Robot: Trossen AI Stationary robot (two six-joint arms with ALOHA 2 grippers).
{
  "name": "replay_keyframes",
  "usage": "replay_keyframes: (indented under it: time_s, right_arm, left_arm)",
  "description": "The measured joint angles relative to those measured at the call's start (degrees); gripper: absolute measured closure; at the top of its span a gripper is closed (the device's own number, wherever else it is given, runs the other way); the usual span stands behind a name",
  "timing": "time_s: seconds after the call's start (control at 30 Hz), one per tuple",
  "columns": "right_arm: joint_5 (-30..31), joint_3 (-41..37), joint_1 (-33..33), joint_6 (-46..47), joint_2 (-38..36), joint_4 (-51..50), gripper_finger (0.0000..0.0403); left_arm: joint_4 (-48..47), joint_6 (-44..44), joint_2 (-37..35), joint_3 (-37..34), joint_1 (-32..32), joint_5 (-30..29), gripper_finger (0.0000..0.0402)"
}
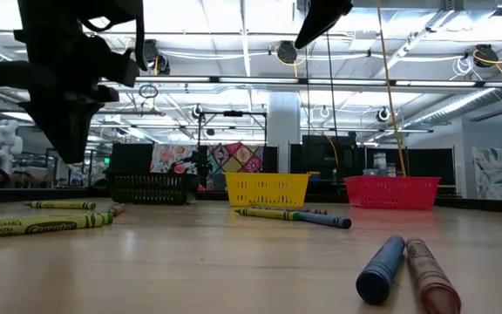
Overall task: Sort crayons
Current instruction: Put the brown crayon into the red bin
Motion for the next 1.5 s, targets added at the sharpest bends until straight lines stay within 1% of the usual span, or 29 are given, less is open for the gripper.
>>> replay_keyframes:
  time_s: [0.1,0.23,0.37,0.43,0.5,0.67,0.83,0.97,1.03,1.17,1.27,1.37,1.5]
  right_arm:
    - [0.01,0.00,0.32,1.17,0.00,-0.44,0.0316]
    - [0.00,0.00,0.44,1.46,0.00,-1.42,0.0316]
    - [0.00,0.00,0.44,1.46,0.00,-1.75,0.0316]
    - [0.00,0.00,0.44,1.46,0.00,-1.75,0.0316]
    - [0.01,0.00,0.44,1.46,0.00,-1.73,0.0316]
    - [0.06,0.00,0.44,1.46,0.00,-1.69,0.0316]
    - [0.07,0.00,0.44,1.73,0.00,-1.77,0.0316]
    - [0.04,0.00,0.44,2.75,0.00,-1.86,0.0316]
    - [0.04,0.00,0.44,2.78,0.00,-1.97,0.0316]
    - [0.02,0.00,0.44,2.97,0.00,-2.34,0.0316]
    - [0.02,0.00,0.44,3.00,0.00,-2.52,0.0316]
    - [0.02,0.00,0.44,4.03,0.00,-2.89,0.0316]
    - [0.02,0.00,0.44,5.55,0.00,-3.01,0.0316]
  left_arm:
    - [-0.39,2.05,-0.38,0.02,1.70,0.66,0.0358]
    - [-1.20,1.77,-0.32,0.02,3.69,2.25,0.0358]
    - [-0.03,-2.76,-0.29,0.02,4.25,8.06,0.0358]
    - [1.27,-5.10,-0.29,0.02,3.15,10.84,0.0358]
    - [1.93,-7.72,-0.29,0.02,1.46,12.28,0.0358]
    - [3.23,-10.92,-0.27,0.02,-2.87,12.58,0.0358]
    - [4.57,-17.62,-0.28,0.02,-6.66,14.75,0.0358]
    - [4.94,-28.16,-0.27,0.02,-11.51,17.81,0.0358]
    - [5.01,-36.47,-0.27,0.02,-14.30,18.00,0.0358]
    - [5.34,-55.99,-0.27,0.02,-19.71,18.17,0.0358]
    - [6.43,-67.95,-0.27,0.02,-23.54,18.14,0.0358]
    - [7.16,-76.12,-0.28,0.02,-26.80,18.15,0.0358]
    - [7.38,-83.40,-0.27,0.02,-30.18,16.54,0.0358]
